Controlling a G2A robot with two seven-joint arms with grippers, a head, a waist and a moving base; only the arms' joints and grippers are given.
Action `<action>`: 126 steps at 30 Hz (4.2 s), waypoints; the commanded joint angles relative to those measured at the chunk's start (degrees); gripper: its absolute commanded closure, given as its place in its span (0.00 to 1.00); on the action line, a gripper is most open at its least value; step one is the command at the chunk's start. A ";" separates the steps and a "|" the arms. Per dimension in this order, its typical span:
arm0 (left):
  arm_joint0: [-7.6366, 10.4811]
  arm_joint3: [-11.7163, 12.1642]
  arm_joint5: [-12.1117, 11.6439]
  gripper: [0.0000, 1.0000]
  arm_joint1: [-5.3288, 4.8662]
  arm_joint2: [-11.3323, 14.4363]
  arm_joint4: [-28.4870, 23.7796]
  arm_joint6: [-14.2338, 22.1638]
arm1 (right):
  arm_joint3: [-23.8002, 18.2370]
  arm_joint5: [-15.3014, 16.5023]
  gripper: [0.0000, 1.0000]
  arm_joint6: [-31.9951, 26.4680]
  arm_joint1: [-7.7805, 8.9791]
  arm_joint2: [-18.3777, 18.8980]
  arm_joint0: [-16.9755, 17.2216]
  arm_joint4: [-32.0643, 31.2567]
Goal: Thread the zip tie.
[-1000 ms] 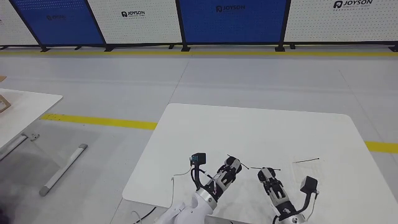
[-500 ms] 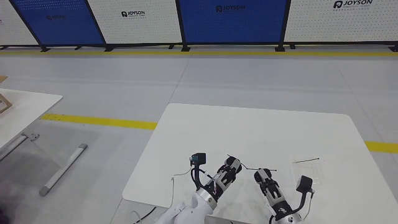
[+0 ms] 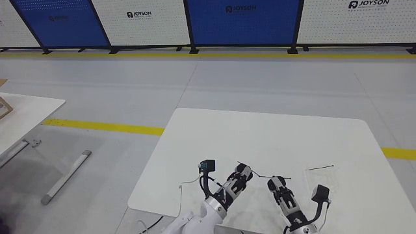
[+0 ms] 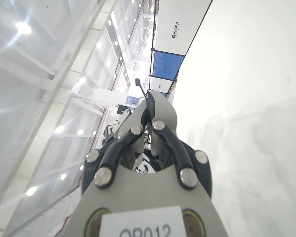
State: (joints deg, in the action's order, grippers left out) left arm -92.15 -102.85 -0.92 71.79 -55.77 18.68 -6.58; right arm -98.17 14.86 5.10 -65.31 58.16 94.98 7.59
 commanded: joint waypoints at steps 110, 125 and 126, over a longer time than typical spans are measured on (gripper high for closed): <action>0.00 0.00 0.00 1.00 0.00 0.00 0.00 0.00 | -0.50 -0.04 1.00 -1.58 -5.22 4.64 3.92 -3.95; 0.00 0.00 0.00 1.00 0.00 0.00 0.00 0.00 | -0.35 -2.03 1.00 -1.95 -5.84 4.23 3.31 -4.94; 0.00 0.00 0.00 1.00 0.00 0.00 0.00 0.00 | -0.32 -2.10 1.00 -2.02 -5.88 4.21 3.26 -4.97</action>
State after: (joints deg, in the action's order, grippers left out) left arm -92.15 -102.85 -0.92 71.79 -55.77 18.68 -6.58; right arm -98.52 12.84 3.15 -71.16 62.40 98.30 2.65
